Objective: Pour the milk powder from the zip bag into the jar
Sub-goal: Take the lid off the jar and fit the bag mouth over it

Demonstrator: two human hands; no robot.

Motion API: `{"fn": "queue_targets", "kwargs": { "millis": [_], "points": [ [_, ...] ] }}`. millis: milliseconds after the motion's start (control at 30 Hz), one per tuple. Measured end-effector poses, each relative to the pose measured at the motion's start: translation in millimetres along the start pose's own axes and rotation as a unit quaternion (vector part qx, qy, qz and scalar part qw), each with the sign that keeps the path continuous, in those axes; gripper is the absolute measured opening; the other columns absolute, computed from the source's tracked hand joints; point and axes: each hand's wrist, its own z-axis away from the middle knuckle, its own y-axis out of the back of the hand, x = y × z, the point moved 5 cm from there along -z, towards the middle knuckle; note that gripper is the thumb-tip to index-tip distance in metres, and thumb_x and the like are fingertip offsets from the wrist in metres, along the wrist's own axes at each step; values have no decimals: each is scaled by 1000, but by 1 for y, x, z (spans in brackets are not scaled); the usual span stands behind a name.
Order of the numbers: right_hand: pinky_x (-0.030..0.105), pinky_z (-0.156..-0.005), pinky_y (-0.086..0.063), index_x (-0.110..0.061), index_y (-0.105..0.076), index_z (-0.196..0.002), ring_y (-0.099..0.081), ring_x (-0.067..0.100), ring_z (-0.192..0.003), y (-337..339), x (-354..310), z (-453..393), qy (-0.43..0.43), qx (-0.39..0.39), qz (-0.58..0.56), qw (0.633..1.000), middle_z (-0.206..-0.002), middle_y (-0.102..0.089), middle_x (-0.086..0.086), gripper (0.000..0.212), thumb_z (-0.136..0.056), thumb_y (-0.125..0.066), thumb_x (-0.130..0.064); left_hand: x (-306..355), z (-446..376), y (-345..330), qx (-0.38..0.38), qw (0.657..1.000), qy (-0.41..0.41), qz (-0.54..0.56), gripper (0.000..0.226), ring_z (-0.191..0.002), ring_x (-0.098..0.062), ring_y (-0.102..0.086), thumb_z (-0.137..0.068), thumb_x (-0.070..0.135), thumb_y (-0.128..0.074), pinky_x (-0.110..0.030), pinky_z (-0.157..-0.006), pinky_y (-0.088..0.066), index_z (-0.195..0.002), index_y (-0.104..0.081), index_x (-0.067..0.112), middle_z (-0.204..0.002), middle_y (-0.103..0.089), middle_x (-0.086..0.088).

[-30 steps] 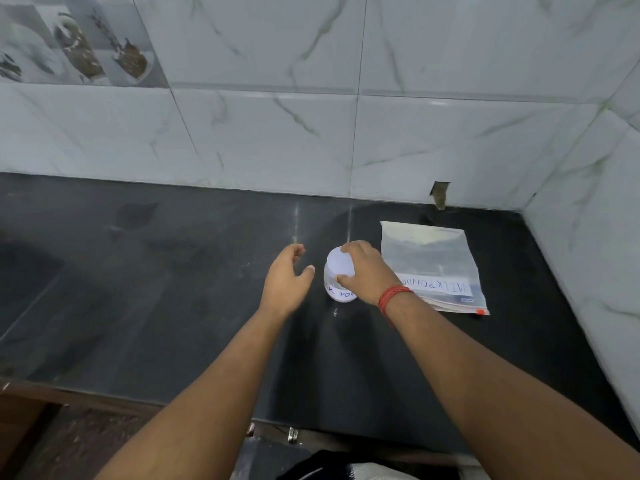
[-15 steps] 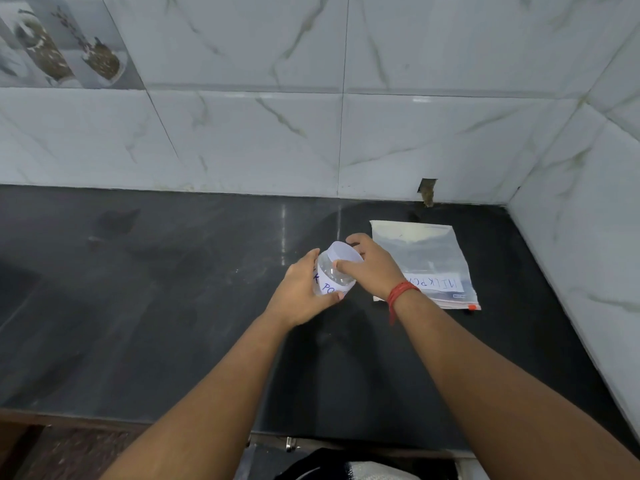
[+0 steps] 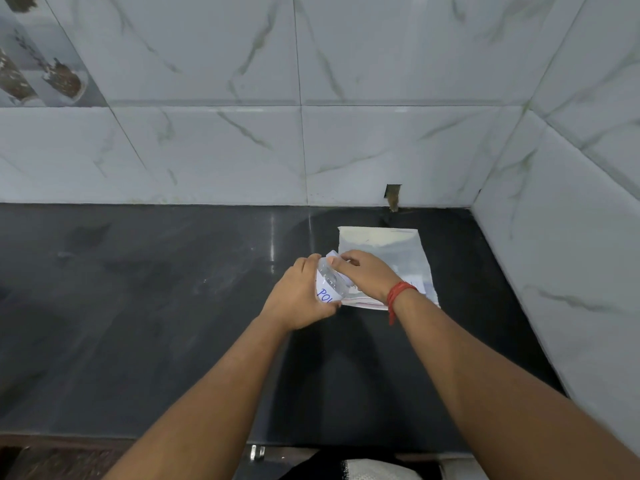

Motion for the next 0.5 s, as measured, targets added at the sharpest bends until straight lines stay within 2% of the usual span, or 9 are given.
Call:
{"fn": "queue_targets", "kwargs": {
  "millis": [167,367,500],
  "points": [
    [40,-85,-55,-16,-71,-101,-66,24,-94,17,11,7,22,-7,-63,998,-98,-71,6,42,-96,-51,-53,20,-5,-4,10,1000,-6,3,57,-84,-8,-59,-61,51,-77,-32,-70,-55,-106,-49,31,-95,-57,14],
    [46,-88,-55,-10,-69,-104,-66,28,-97,33,17,10,55,-19,-86,995,-101,-70,11,41,-97,-52,-47,38,-9,-4,18,1000,-6,-19,55,-79,-8,-60,-62,52,-74,-29,-66,-53,-105,-47,31,-94,-59,13],
    [34,-86,-56,-15,-67,-108,-64,18,-99,38,18,11,72,-14,-88,993,-106,-67,2,36,-97,-53,-47,44,-11,-2,24,999,-20,-28,56,-81,-10,-58,-63,52,-74,-27,-67,-48,-107,-47,32,-97,-59,14]
  ]
}}
